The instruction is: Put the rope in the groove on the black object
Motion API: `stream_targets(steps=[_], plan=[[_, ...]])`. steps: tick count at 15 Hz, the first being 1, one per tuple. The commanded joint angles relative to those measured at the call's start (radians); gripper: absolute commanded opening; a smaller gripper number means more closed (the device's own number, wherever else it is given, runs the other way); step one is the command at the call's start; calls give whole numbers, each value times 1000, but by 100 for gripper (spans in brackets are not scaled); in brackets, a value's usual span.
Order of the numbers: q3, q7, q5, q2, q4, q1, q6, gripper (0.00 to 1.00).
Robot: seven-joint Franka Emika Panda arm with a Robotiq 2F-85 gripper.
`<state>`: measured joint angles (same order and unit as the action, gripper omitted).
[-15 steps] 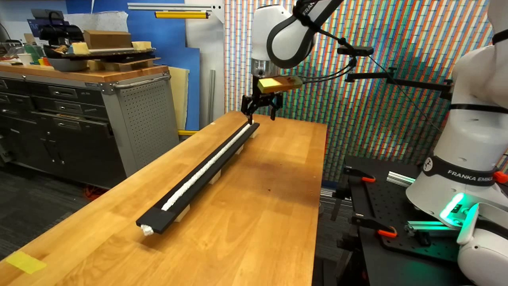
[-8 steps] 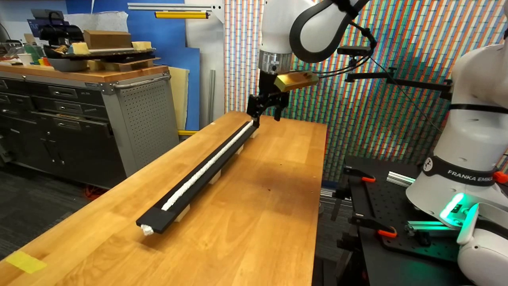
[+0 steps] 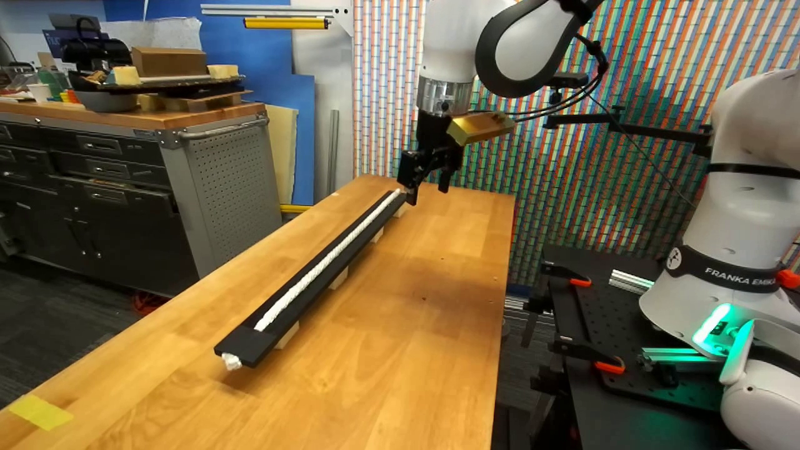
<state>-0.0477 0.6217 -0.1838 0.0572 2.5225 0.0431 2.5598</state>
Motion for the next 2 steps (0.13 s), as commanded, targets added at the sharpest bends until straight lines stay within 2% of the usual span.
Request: stream_targets(steps=[1, 2], plan=[[26, -4, 4, 0, -1, -26, -2, 100], [26, -5, 4, 0, -1, -26, -2, 100]])
